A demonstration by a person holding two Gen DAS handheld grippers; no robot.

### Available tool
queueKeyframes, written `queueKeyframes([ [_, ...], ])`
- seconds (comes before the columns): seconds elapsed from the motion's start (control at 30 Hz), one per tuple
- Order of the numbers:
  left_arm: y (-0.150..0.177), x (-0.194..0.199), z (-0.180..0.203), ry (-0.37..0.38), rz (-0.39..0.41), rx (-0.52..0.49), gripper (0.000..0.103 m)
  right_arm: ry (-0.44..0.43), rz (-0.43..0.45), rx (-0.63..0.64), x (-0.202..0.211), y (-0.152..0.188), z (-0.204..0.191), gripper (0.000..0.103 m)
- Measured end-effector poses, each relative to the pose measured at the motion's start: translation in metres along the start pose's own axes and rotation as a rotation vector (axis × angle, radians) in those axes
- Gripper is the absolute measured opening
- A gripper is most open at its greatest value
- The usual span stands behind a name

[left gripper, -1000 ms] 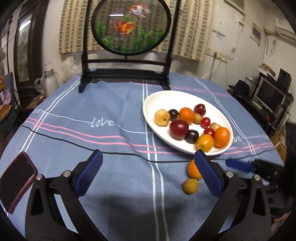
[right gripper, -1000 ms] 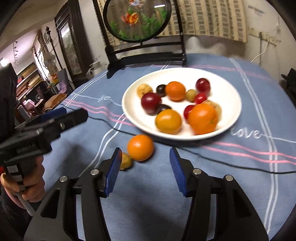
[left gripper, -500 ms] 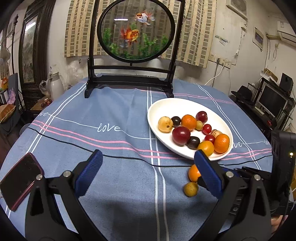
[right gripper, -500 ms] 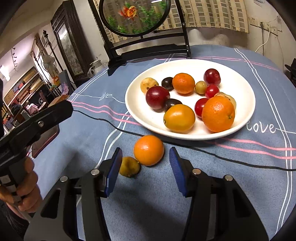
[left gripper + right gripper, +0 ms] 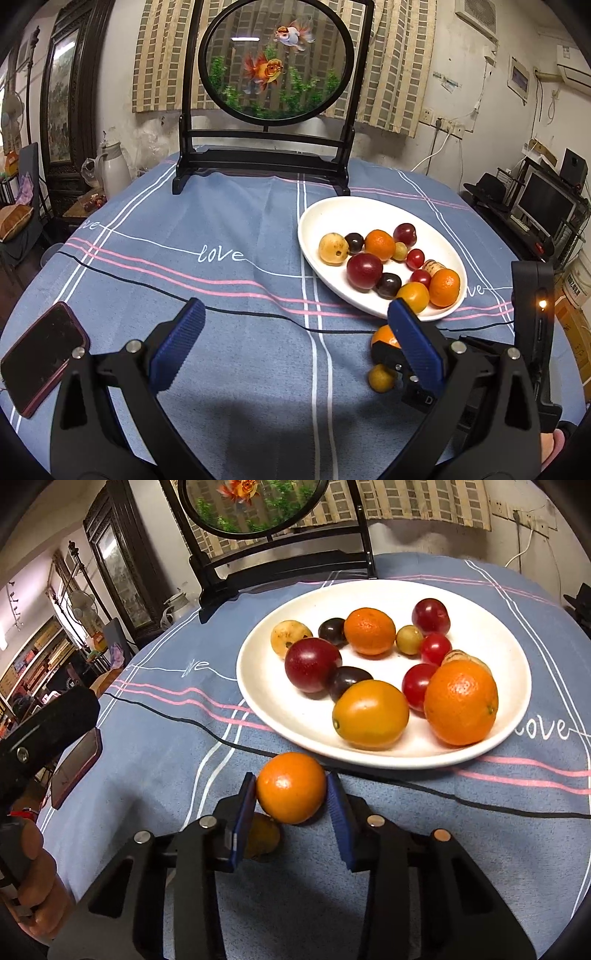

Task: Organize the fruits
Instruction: 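Grasp the last orange with the right tool while the left tool grasps a yellow apricot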

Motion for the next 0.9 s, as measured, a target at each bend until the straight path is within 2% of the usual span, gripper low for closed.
queueKeyframes([
  [0.13, 0.000, -0.001, -0.001, -0.004, -0.004, -0.003, 0.101, -0.003, -0.002, -0.002, 0.003, 0.001, 0.000, 0.039],
  [0.23, 0.001, -0.007, -0.003, -0.014, -0.028, 0.003, 0.101, -0.056, 0.024, 0.002, 0.023, 0.005, -0.005, 0.039],
  [0.33, 0.003, -0.013, -0.004, 0.000, -0.067, 0.013, 0.101, -0.075, 0.110, 0.032, 0.053, 0.005, -0.011, 0.039],
  [0.4, 0.006, -0.015, 0.000, 0.021, -0.087, -0.002, 0.101, -0.036, 0.180, 0.044, 0.073, 0.006, -0.008, 0.039],
  [0.53, 0.022, -0.014, 0.037, 0.095, -0.107, -0.179, 0.099, 0.028, 0.244, 0.032, 0.094, 0.007, 0.006, 0.039],
  [0.57, 0.027, -0.014, 0.046, 0.113, -0.115, -0.224, 0.094, 0.028, 0.247, 0.022, 0.096, 0.008, 0.009, 0.039],
  [0.6, 0.034, -0.014, 0.057, 0.136, -0.128, -0.275, 0.082, 0.028, 0.247, 0.010, 0.097, 0.009, 0.012, 0.039],
  [0.7, 0.047, -0.017, 0.075, 0.197, -0.174, -0.351, 0.060, 0.036, 0.243, -0.009, 0.095, 0.008, 0.018, 0.039],
  [0.77, 0.054, -0.021, 0.080, 0.190, -0.189, -0.383, 0.056, 0.031, 0.246, -0.008, 0.095, 0.007, 0.018, 0.039],
  [0.83, 0.056, -0.026, 0.079, 0.187, -0.208, -0.373, 0.053, 0.032, 0.249, 0.001, 0.097, 0.008, 0.014, 0.039],
  [0.9, 0.057, -0.032, 0.075, 0.199, -0.238, -0.350, 0.045, 0.041, 0.255, 0.011, 0.098, 0.009, 0.011, 0.039],
])
Point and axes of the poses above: each gripper's, at about its wrist camera, not at the fingertips, and x roughly against the way its jaws point, z to its right, y to its underside, the point moved 2 cm from there along -x, roughly the way its jaws point, and after that the axes turned 5 degrees about -y, right-handed, at the moved point
